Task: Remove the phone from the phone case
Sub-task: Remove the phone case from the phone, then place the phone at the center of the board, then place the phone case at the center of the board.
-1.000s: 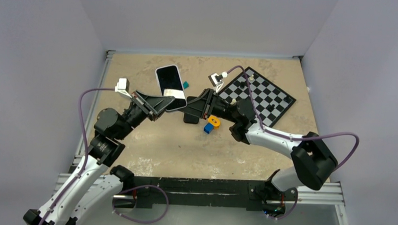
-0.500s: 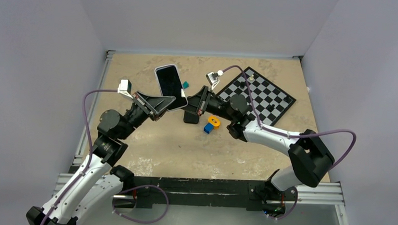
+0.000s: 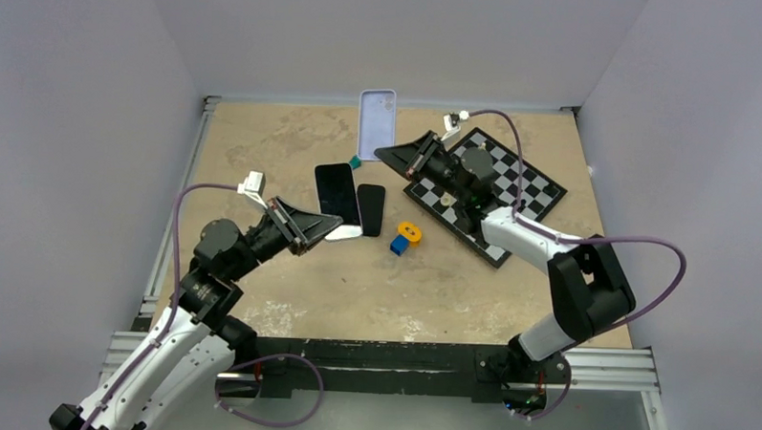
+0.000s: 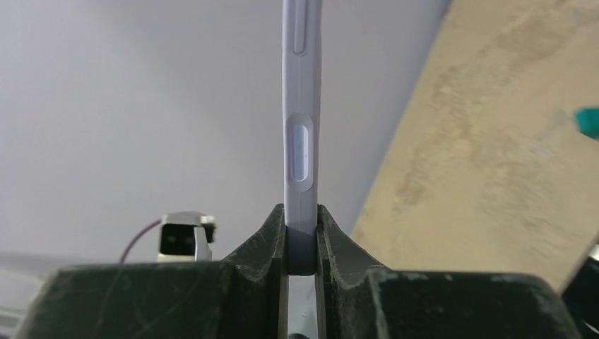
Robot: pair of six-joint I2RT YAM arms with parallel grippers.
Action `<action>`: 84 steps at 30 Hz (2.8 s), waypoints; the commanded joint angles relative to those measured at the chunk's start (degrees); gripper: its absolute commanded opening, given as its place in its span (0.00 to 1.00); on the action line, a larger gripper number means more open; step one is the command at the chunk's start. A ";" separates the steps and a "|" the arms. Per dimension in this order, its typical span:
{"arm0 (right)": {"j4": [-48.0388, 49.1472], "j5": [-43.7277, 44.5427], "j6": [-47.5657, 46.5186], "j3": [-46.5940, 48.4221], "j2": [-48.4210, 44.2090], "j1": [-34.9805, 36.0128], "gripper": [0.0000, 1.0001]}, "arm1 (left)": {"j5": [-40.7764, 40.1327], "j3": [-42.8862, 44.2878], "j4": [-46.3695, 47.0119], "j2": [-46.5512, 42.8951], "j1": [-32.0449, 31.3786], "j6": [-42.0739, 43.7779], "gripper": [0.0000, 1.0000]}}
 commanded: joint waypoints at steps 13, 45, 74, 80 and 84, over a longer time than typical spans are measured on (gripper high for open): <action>-45.29 13.05 -31.75 -19.25 -38.65 0.12 0.00 | -4.71 13.89 -21.35 26.21 18.75 41.11 0.00; -47.09 -3.28 -31.69 -27.34 -42.45 8.71 0.00 | 15.25 54.40 -39.37 85.34 31.90 60.68 0.05; -15.00 11.54 19.06 -38.27 -17.29 29.91 0.04 | 2.94 52.60 -41.91 70.92 30.63 57.31 0.61; -9.23 12.62 25.07 -39.51 -12.69 33.77 0.17 | 6.83 48.48 -37.46 66.24 30.45 56.04 0.65; -6.99 10.91 26.12 -38.59 -8.51 34.68 0.39 | 9.96 46.09 -34.37 64.75 30.22 54.08 0.65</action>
